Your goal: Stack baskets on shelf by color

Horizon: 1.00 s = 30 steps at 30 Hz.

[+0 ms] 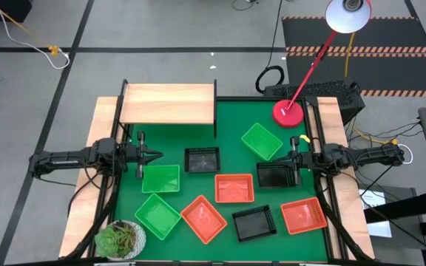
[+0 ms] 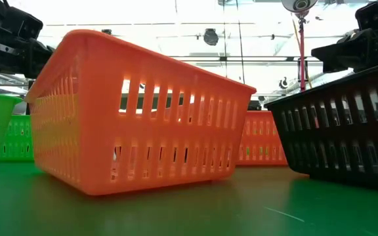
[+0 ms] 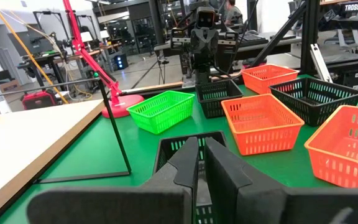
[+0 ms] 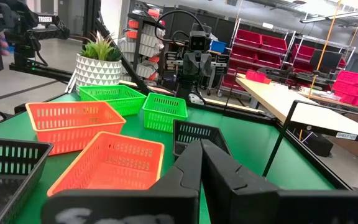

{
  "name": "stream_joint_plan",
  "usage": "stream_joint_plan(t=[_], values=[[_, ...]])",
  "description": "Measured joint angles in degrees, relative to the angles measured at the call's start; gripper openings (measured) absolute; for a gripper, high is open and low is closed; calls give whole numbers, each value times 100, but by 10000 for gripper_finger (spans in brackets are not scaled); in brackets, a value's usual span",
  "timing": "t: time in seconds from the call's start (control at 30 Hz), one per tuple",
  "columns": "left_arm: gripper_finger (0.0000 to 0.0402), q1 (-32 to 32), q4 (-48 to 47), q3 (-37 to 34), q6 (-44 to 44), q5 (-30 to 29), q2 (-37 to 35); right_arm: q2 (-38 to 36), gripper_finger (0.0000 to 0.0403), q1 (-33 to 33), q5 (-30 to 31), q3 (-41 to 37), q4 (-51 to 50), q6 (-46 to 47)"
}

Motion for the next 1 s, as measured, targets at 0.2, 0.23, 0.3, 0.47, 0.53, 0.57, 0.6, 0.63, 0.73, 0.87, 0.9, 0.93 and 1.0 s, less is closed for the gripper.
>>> stream_joint_plan(t=[0.2, 0.23, 0.3, 0.47, 0.53, 0.57, 0.6, 0.63, 0.73, 0.87, 0.9, 0.93, 1.0], values=[[31, 0, 66, -2, 0, 2, 0, 2, 0, -2, 0, 0, 0, -2], [31, 0, 67, -2, 0, 2, -1, 2, 0, 0, 2, -1, 2, -1], [31, 1, 66, -1, 0, 1, -1, 2, 0, 0, 0, 0, 0, -1], [31, 2, 68, 0, 0, 0, 1, 0, 0, 0, 2, 0, 2, 163], [31, 1, 65, -2, -88, 1, -1, 2, 0, -2, 0, -2, 2, 223], [31, 0, 64, -2, -265, 2, -1, 2, 0, -2, 0, 0, 2, 274], [31, 1, 70, 0, -411, -1, -1, 1, 0, -2, 0, -2, 2, 349], [31, -1, 106, -2, -438, -25, 3, 0, 0, -2, 0, -1, 2, 415], [30, -1, 283, -2, -333, -62, 27, 2, 0, 0, 1, 0, 2, 510], [8, -18, 321, -2, -476, -72, 28, 2, 0, -1, 2, 0, 2, 504], [5, -18, 320, -2, -540, -72, 28, 1, 0, 0, 1, 0, 2, 503], [5, -18, 321, -2, -603, -72, 28, 2, 0, 0, 1, -1, 2, 503], [4, -18, 318, -2, -626, -72, 28, 2, 0, -1, 2, 0, 2, 502]])
